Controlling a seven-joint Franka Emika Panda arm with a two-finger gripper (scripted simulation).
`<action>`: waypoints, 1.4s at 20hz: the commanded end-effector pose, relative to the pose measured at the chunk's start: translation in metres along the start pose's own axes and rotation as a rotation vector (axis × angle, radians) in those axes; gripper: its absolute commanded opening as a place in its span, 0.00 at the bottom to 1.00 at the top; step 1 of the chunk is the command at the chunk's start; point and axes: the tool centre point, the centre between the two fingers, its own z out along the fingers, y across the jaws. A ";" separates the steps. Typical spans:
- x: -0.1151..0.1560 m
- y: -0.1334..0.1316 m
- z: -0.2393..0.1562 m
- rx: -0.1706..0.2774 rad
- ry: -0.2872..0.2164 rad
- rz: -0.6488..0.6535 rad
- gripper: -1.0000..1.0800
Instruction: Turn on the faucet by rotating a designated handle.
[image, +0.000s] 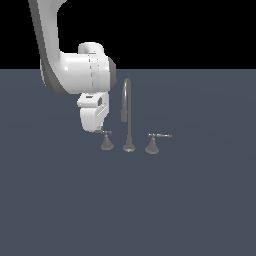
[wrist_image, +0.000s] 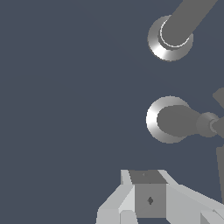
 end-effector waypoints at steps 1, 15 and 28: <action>0.000 0.000 0.000 0.000 -0.001 -0.001 0.00; -0.017 0.038 0.000 0.000 -0.001 -0.001 0.00; -0.007 0.064 -0.001 0.005 -0.002 0.000 0.00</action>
